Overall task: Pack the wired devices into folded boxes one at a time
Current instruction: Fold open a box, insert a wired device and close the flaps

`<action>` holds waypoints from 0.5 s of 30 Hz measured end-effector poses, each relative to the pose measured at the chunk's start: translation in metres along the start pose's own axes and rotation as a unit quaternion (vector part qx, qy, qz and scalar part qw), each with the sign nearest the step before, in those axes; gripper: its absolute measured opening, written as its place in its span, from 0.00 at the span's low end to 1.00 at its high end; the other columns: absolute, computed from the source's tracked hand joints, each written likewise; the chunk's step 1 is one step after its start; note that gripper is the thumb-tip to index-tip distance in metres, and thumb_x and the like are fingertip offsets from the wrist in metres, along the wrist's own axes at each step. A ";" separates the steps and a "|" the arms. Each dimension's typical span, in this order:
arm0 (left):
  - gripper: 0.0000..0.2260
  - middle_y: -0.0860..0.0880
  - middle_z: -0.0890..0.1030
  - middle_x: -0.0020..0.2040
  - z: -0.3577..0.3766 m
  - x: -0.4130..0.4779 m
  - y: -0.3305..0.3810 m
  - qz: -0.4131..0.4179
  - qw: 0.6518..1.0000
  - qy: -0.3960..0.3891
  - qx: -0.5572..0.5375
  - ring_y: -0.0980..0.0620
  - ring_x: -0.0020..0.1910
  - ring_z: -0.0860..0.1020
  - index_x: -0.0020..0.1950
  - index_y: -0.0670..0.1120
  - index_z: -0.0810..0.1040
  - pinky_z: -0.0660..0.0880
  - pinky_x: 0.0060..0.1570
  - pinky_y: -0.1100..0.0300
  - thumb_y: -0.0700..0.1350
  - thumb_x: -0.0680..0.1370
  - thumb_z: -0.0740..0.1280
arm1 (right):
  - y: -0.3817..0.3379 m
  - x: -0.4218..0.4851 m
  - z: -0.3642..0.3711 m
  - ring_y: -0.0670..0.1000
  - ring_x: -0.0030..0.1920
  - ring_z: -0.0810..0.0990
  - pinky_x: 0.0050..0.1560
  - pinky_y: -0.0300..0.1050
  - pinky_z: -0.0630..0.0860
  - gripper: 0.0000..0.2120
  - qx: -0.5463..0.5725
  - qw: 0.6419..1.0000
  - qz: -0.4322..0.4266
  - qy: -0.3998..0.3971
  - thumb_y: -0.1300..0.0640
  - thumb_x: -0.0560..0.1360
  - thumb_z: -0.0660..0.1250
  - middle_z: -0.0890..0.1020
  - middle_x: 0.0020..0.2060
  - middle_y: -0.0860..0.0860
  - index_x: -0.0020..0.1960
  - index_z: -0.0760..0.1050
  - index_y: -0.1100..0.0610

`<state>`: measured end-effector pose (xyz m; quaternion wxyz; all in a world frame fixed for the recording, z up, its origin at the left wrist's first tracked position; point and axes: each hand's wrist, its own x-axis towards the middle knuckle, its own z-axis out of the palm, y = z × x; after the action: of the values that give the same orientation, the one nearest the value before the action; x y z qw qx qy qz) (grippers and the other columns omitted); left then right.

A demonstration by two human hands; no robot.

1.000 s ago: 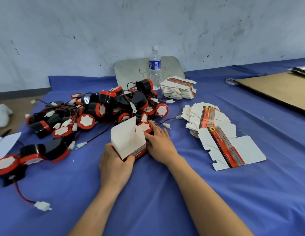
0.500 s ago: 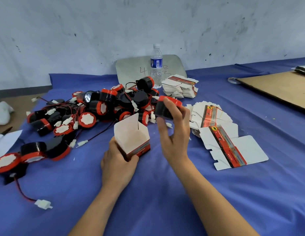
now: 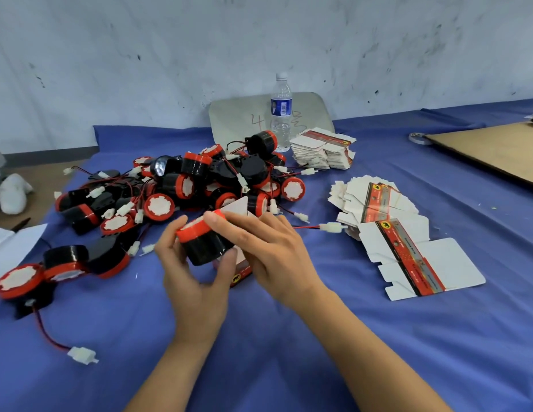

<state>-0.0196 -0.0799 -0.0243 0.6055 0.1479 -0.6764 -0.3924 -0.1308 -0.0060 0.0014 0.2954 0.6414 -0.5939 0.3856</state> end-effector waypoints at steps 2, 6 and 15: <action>0.22 0.69 0.72 0.57 0.000 0.002 -0.001 0.006 1.000 0.006 0.010 0.56 0.57 0.75 0.62 0.64 0.65 0.74 0.55 0.62 0.49 0.72 0.67 | 0.003 0.000 -0.002 0.55 0.34 0.71 0.36 0.43 0.68 0.31 -0.016 1.000 0.025 0.007 0.75 0.71 0.65 0.83 0.55 0.48 0.68 0.73 0.51; 0.19 0.68 0.70 0.55 0.000 0.000 -0.003 0.018 1.000 -0.016 0.011 0.60 0.52 0.73 0.62 0.59 0.62 0.70 0.50 0.68 0.48 0.73 0.63 | 0.009 -0.002 -0.002 0.56 0.30 0.73 0.30 0.48 0.74 0.25 -0.032 0.997 0.051 0.040 0.75 0.69 0.70 0.85 0.43 0.48 0.60 0.81 0.54; 0.15 0.49 0.75 0.57 -0.002 0.006 -0.002 0.050 0.997 -0.010 0.065 0.61 0.55 0.75 0.61 0.56 0.63 0.70 0.54 0.70 0.61 0.80 0.59 | 0.017 0.001 -0.005 0.54 0.24 0.75 0.31 0.45 0.74 0.09 -0.134 0.963 0.206 0.109 0.49 0.69 0.74 0.79 0.26 0.49 0.38 0.85 0.54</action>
<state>-0.0193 -0.0864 -0.0214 0.6065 0.1487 -0.7135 -0.3177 -0.1480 -0.0040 0.0033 0.3557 0.4136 -0.7239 0.4224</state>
